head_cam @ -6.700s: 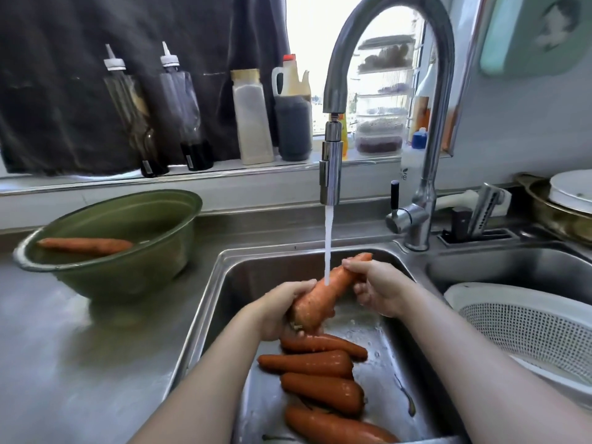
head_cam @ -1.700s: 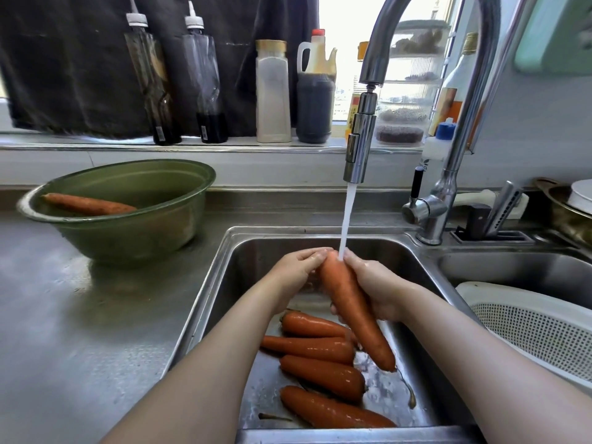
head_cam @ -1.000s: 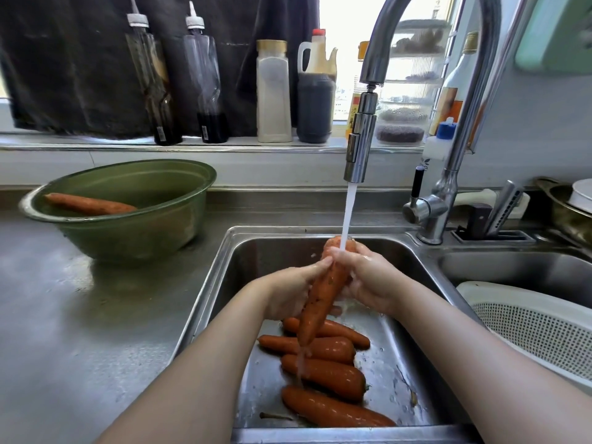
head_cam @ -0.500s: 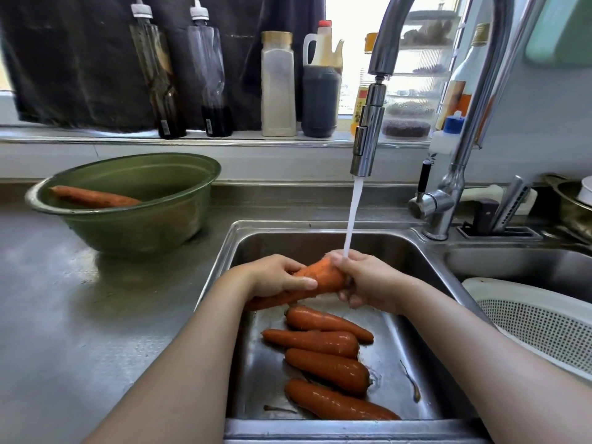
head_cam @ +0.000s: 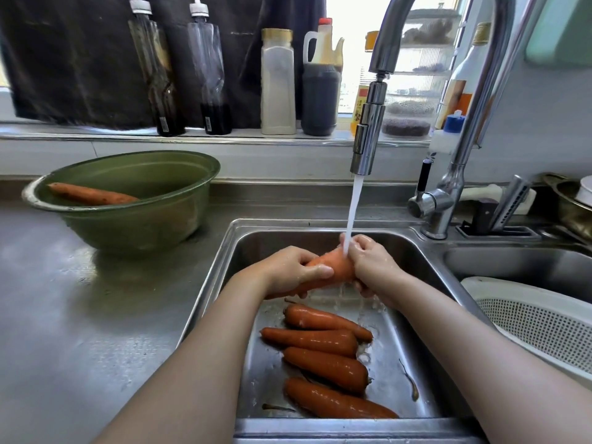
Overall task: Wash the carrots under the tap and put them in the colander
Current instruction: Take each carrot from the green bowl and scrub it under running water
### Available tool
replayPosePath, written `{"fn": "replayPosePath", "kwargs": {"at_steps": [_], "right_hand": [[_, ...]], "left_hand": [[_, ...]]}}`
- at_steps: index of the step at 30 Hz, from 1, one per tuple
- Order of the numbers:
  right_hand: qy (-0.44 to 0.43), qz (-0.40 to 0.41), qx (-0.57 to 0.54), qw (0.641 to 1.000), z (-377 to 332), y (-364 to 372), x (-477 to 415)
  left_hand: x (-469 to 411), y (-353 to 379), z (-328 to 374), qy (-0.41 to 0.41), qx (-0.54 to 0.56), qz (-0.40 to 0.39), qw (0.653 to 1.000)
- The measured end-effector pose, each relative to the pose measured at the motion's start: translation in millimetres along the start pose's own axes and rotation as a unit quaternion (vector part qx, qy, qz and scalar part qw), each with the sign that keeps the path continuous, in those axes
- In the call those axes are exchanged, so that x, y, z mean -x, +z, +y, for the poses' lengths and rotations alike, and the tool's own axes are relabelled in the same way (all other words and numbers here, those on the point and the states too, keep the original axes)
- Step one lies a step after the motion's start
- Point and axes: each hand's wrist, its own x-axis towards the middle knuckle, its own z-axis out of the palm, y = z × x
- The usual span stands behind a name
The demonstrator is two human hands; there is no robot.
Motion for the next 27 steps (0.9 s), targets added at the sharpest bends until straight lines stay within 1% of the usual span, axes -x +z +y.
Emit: {"fn": "replayPosePath", "kwargs": {"at_steps": [1, 2, 5, 6, 7, 8, 10, 12, 13, 14, 15, 18, 19, 20, 21, 23, 25, 27], "right_hand": [[0.000, -0.003, -0.007, 1.000, 0, -2, 0], [0.005, -0.029, -0.017, 0.999, -1, -4, 0], [0.032, -0.150, -0.064, 0.986, -2, -13, 6], [0.029, -0.166, -0.060, 0.984, -2, -14, 8], [0.021, -0.160, -0.044, 0.986, -1, -13, 8], [0.008, -0.134, -0.023, 0.991, -1, -10, 9], [-0.015, -0.048, 0.001, 0.999, -2, -1, 8], [-0.024, 0.016, -0.004, 1.000, -3, 5, 6], [-0.019, 0.025, -0.010, 0.999, -3, 6, 5], [-0.009, 0.016, -0.013, 1.000, -3, 5, 4], [0.001, -0.010, -0.014, 1.000, -3, 2, 4], [0.023, -0.129, -0.056, 0.990, -4, -10, 9], [0.022, -0.152, -0.060, 0.986, -2, -13, 10], [0.016, -0.157, -0.053, 0.986, -1, -14, 10], [0.009, -0.146, -0.040, 0.988, 0, -12, 9], [0.001, -0.094, -0.029, 0.995, -2, -5, 8], [0.001, -0.035, -0.028, 0.999, -5, 2, 7], [-0.002, 0.010, -0.032, 0.999, -5, 5, 6]], "left_hand": [[0, 0, 1, -0.001, -0.003, 0.001, 1.000], [1, -1, 0, -0.002, -0.005, 0.002, 1.000], [3, -6, -4, 0.002, -0.016, 0.000, 1.000], [3, -7, -5, 0.000, -0.014, -0.002, 1.000], [3, -7, -6, -0.001, -0.012, -0.001, 1.000], [2, -6, -6, -0.002, -0.015, 0.001, 1.000], [0, -3, -5, -0.002, -0.017, 0.003, 1.000], [-1, 0, -2, -0.005, -0.019, 0.008, 1.000], [-2, 1, -1, -0.007, -0.024, 0.011, 1.000], [-2, 2, 0, -0.009, -0.027, 0.013, 1.000], [-2, 2, 0, -0.011, -0.027, 0.015, 0.999], [2, -3, -3, -0.031, -0.025, 0.012, 0.999], [4, -5, -3, -0.040, -0.022, 0.008, 0.999], [6, -6, -3, -0.045, -0.013, 0.005, 0.999], [6, -6, -3, -0.044, -0.002, 0.005, 0.999], [8, -5, 1, -0.024, 0.008, 0.013, 1.000], [8, -1, 5, 0.004, -0.023, 0.027, 0.999], [5, 6, 9, 0.035, -0.073, 0.061, 0.995]]}}
